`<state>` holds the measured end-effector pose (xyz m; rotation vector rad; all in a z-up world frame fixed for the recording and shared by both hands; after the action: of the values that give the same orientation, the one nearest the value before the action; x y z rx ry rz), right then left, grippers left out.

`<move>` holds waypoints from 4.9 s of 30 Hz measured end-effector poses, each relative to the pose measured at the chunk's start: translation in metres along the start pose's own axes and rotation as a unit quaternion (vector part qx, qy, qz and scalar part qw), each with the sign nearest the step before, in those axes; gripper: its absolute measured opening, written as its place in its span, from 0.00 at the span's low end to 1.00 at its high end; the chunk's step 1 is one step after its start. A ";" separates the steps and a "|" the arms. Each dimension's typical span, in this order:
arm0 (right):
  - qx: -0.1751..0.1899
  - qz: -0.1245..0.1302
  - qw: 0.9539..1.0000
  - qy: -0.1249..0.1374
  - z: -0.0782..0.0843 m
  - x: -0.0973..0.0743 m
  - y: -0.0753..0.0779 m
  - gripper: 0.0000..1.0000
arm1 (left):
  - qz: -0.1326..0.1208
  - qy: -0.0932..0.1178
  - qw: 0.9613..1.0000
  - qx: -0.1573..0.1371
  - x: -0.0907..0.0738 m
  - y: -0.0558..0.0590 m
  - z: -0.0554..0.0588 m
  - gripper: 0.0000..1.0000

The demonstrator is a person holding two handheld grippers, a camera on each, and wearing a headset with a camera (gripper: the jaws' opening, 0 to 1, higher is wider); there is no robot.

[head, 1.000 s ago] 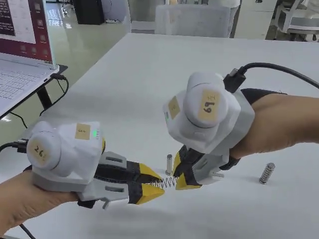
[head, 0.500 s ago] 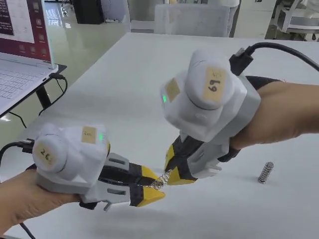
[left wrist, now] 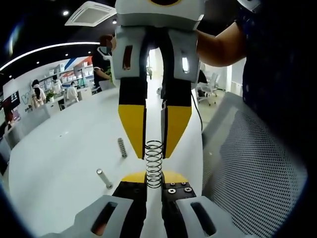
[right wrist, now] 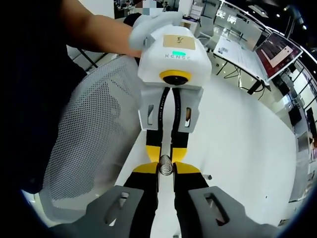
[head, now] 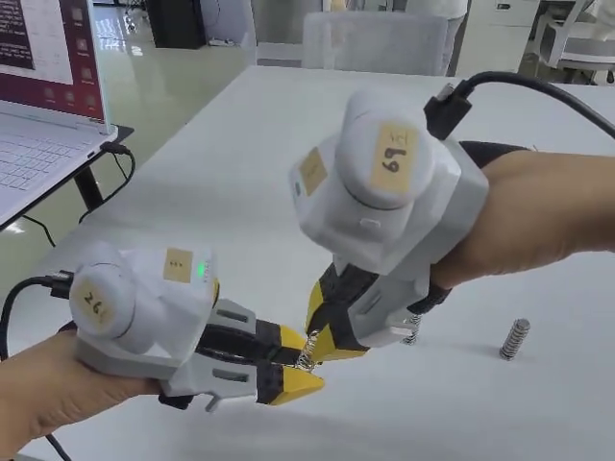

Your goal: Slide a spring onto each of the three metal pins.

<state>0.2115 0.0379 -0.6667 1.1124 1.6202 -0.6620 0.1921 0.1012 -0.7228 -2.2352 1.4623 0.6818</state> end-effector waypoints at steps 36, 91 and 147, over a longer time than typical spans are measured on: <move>0.008 -0.006 1.000 -0.013 0.004 0.009 0.006 0.08 | -0.007 0.006 0.999 -0.039 -0.003 -0.004 0.002 0.09; 0.037 0.023 0.995 -0.093 0.032 0.018 0.076 0.08 | -0.109 -0.011 0.990 -0.087 -0.021 -0.009 0.042 0.83; 0.032 -0.015 0.989 -0.144 0.044 0.068 0.095 0.09 | -0.104 -0.006 0.991 -0.085 -0.020 -0.007 0.042 0.80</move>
<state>0.3121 0.0639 -0.7358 0.9889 1.3792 -0.8585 0.1841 0.1417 -0.7446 -2.4644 1.1831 0.7749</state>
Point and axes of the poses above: the centre of the closed fingertips' face, and the gripper's own axes: x roughly forward along the fingers, y roughly to its right, z roughly out of its underside, the point moved 7 cm from there along -x, roughly backward along the fingers, and after that the axes turned 9 degrees about -y, right-handed, at the moved point
